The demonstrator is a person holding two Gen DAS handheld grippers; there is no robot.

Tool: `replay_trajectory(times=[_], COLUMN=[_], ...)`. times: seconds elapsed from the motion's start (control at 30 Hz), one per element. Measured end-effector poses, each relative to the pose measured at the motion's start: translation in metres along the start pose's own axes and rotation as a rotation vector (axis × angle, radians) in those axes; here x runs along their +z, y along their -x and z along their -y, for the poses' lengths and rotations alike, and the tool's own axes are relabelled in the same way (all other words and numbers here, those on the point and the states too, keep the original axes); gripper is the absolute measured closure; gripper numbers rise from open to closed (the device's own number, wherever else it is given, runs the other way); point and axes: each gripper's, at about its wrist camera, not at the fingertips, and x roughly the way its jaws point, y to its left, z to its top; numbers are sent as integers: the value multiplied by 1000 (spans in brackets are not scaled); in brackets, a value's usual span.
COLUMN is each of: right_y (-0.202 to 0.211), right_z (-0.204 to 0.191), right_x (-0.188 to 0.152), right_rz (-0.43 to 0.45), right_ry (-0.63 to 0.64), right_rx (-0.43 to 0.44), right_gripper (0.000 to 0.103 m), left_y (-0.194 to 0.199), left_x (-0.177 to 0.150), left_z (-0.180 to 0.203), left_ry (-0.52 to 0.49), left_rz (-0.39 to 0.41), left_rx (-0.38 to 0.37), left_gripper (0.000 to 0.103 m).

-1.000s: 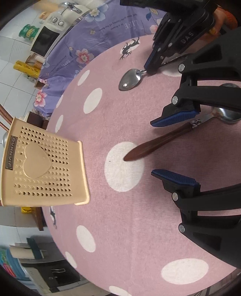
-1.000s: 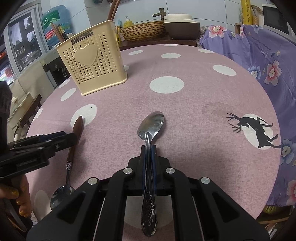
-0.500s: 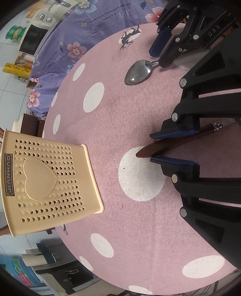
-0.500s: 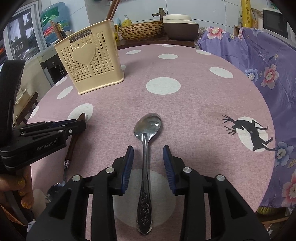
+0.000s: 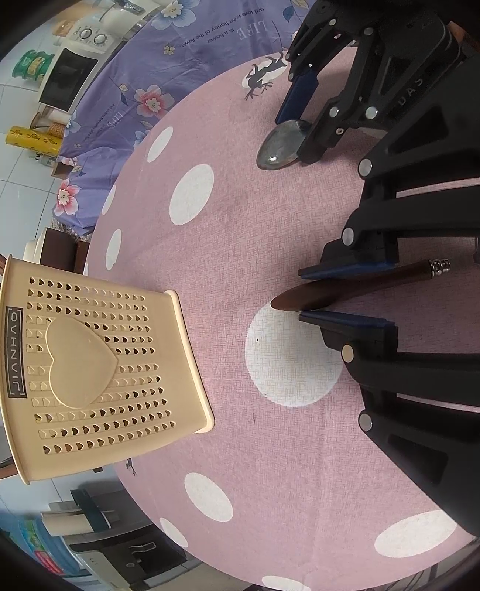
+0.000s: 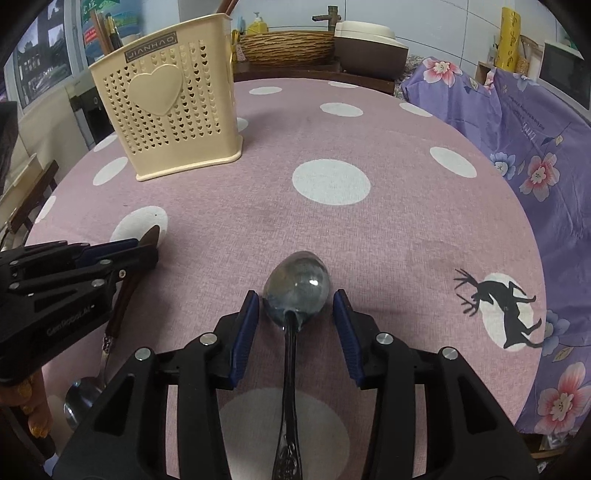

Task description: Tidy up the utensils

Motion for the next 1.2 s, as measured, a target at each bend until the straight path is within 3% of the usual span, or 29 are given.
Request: replay_trajectory(times=[0.3, 0.47, 0.67, 0.73, 0.8, 0.83, 1.2], right_y=[-2, -1, 1, 1, 0, 0, -1], right_z=[-2, -5, 0, 1, 1, 0, 0], right_x=[6, 8, 10, 11, 10, 10, 8], right_rz=[-28, -20, -19, -21, -24, -24, -35], right_ry=[10, 19, 6, -2, 0, 4, 3], right_rx=[-6, 11, 33, 31, 22, 20, 12], right_gripper=[61, 75, 78, 75, 60, 57, 55], left_y=[0, -1, -1, -1, -1, -1, -1], left_x=[1, 2, 2, 2, 2, 2, 2], left_z=[-2, -2, -1, -2, -3, -3, -3], left_ry=[0, 4, -3, 1, 2, 0, 1], left_rz=[0, 1, 3, 3, 3, 3, 3], left_rx=[-10, -13, -11, -17, -20, -21, -27], left_gripper=[85, 85, 85, 85, 85, 85, 85])
